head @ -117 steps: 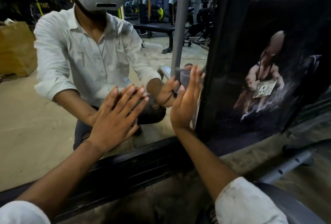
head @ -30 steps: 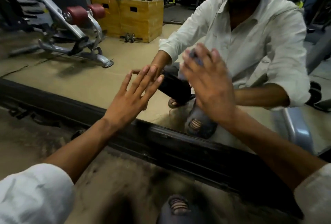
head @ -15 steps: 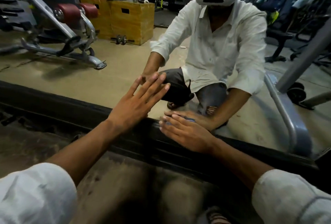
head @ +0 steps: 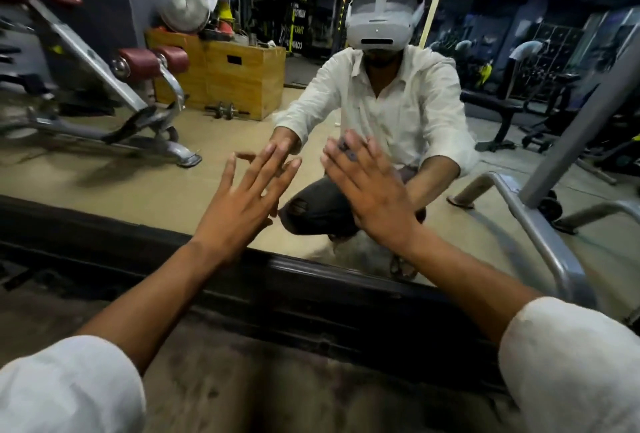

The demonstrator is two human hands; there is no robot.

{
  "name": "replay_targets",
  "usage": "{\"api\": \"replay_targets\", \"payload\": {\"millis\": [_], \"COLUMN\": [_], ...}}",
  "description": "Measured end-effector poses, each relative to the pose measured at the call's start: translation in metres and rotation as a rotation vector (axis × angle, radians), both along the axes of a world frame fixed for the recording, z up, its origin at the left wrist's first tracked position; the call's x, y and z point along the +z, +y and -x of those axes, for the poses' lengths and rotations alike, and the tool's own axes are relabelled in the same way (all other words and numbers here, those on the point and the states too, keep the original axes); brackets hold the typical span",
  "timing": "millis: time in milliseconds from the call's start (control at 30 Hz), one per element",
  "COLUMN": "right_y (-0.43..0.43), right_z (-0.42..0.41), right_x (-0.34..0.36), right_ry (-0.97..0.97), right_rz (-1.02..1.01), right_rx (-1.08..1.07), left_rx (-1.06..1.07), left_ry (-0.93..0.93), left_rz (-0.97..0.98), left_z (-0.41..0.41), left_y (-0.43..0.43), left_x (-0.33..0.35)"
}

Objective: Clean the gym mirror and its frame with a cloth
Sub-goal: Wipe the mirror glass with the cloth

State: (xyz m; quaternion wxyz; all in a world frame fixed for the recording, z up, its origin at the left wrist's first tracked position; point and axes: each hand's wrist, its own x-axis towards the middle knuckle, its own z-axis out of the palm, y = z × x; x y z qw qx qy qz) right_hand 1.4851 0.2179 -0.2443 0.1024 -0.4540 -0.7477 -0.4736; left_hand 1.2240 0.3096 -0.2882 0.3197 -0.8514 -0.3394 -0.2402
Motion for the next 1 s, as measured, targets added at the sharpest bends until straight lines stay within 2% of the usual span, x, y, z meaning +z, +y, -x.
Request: {"api": "replay_targets", "payload": {"millis": [67,233,333,367,400,500,600,667,767,867,967,1000], "right_y": [0.014,-0.002,-0.013,-0.008,-0.002,0.022,0.040,0.042,0.057,0.056,0.047,0.044], "right_z": [-0.002,-0.012,-0.009,-0.014,-0.014,0.003,0.037,0.058,0.069,0.064,0.063,0.063], "right_x": [-0.037,-0.132,-0.152,-0.138,-0.119,-0.030,0.038,0.048,-0.011,-0.095,-0.156,-0.161], "right_ry": [-0.074,-0.188,-0.313,-0.386,-0.318,0.073,0.173,0.125,0.055,0.028,-0.228,-0.248], "right_rz": [0.170,0.222,0.307,0.304,0.335,0.317,-0.022,-0.087,-0.073,0.114,0.287,0.311], "right_rx": [0.102,0.156,0.167,0.180,0.188,0.254,0.173,0.147,0.081,0.126,0.133,0.129], "left_rx": [-0.021,-0.059,-0.117,-0.109,-0.090,-0.041,-0.029,-0.051,-0.047,-0.020,0.005,0.010], "left_ry": [0.024,-0.009,-0.003,-0.001,-0.003,-0.095,-0.126,-0.137,-0.115,-0.059,0.002,0.015], "left_rz": [-0.027,-0.082,-0.072,-0.081,-0.082,-0.032,-0.009,-0.021,-0.033,-0.008,0.011,0.013], "left_z": [0.004,0.005,0.012,0.018,0.025,0.045,0.051,0.051,0.057,0.071,0.086,0.088], "left_y": [0.010,0.017,0.021,0.024,0.028,0.041,0.046,0.046,0.048,0.050,0.052,0.052], "left_x": [-0.008,-0.014,-0.015,-0.014,-0.013,-0.009,-0.012,-0.014,-0.018,-0.034,-0.049,-0.051]}}
